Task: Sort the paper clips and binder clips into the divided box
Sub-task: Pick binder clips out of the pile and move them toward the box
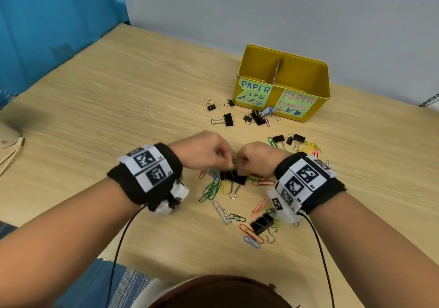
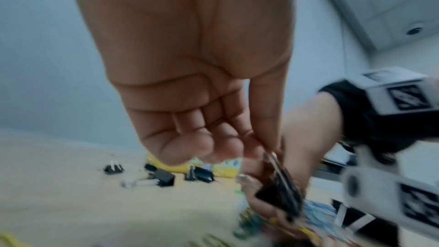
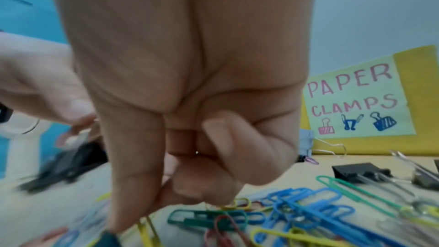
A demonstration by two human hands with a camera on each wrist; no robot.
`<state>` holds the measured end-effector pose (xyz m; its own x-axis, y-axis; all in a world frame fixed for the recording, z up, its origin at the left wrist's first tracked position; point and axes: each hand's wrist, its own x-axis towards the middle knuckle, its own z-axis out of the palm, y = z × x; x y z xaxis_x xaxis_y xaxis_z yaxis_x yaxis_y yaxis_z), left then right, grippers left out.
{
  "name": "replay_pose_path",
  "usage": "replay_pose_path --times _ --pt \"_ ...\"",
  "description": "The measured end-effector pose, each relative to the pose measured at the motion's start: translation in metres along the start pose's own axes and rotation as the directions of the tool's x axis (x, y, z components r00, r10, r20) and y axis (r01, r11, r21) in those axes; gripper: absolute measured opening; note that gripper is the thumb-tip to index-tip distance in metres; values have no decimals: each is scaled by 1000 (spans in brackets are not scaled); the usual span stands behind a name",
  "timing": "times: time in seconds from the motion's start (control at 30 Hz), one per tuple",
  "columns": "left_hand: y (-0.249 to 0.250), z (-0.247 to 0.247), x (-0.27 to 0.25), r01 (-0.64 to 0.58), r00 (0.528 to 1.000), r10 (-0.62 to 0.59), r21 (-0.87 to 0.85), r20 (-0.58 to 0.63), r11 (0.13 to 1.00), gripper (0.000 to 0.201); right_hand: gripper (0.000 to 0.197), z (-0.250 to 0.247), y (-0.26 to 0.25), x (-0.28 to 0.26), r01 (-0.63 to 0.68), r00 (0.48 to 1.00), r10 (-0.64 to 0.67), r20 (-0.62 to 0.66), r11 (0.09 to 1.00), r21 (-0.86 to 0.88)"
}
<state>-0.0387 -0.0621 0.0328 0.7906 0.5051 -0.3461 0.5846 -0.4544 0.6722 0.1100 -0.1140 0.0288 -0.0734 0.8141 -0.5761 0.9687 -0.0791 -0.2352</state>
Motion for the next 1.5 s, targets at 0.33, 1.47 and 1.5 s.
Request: replay_pose_path --times 0.33,1.47,1.5 --pt "-34 -21 28 282 934 -224 187 -279 941 52 38 11 -7 -1 37 999 -33 34 993 -111" --pt "-29 -8 -2 321 946 -286 334 -151 886 44 36 -5 50 -27 -157 947 208 -244 965 211" --pt "-38 -16 -8 415 909 -368 340 -196 844 43 36 -9 57 -27 -187 921 254 -295 953 237"
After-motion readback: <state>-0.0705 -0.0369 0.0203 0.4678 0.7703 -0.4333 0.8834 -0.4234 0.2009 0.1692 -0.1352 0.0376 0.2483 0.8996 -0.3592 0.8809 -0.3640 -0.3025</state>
